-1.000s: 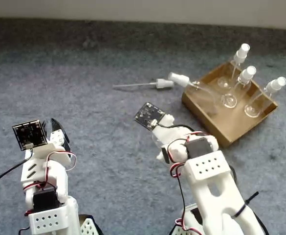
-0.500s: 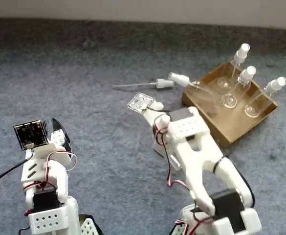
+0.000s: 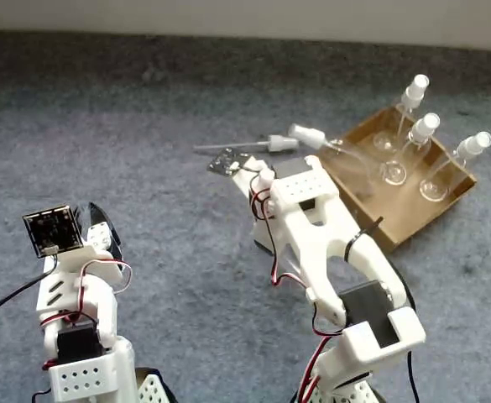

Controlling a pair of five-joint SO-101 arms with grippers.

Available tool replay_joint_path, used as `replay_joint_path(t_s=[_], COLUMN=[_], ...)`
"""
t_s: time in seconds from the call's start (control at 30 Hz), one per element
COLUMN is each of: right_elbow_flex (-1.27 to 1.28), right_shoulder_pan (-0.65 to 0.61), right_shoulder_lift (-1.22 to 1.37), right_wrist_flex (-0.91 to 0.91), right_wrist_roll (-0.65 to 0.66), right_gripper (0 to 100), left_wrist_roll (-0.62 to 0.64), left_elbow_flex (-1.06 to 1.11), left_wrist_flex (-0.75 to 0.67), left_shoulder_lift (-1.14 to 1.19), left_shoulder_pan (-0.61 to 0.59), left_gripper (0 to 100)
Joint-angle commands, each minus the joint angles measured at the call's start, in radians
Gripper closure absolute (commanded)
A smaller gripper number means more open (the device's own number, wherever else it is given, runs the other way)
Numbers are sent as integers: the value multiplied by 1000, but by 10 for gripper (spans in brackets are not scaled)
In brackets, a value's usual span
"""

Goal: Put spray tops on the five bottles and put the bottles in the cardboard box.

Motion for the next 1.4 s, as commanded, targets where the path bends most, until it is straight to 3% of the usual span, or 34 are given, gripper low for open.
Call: replay_joint_path(t_s=[0.0, 0.2, 0.43, 0.7, 0.87, 1.1, 1.27, 1.37], right_elbow_flex=[-53, -65, -56, 99, 213, 414, 613, 694], right_shoulder_pan=[-10, 15, 50, 51, 51, 62, 150, 197], right_shoulder_lift=[-13, -87, -414, -753, -912, -1107, -1256, -1342], right_wrist_flex=[4, 96, 117, 108, 108, 35, -117, -170], right_wrist_roll=[14, 8, 0, -215, -296, -313, -341, -381], right_gripper=[876, 923, 922, 921, 921, 921, 921, 921], left_wrist_roll=[3, 3, 3, 3, -166, -275, -511, -580], left_elbow_flex=[21, 21, 21, 21, 21, 7, -73, -136], left_wrist_flex=[-2, -2, -2, -2, 40, 66, 215, 261], left_shoulder_lift=[-2, -2, -4, -7, -8, -10, -2, -1], left_shoulder_pan=[16, 16, 13, 10, 16, 21, 162, 194], left_gripper=[992, 992, 994, 993, 993, 993, 995, 995])
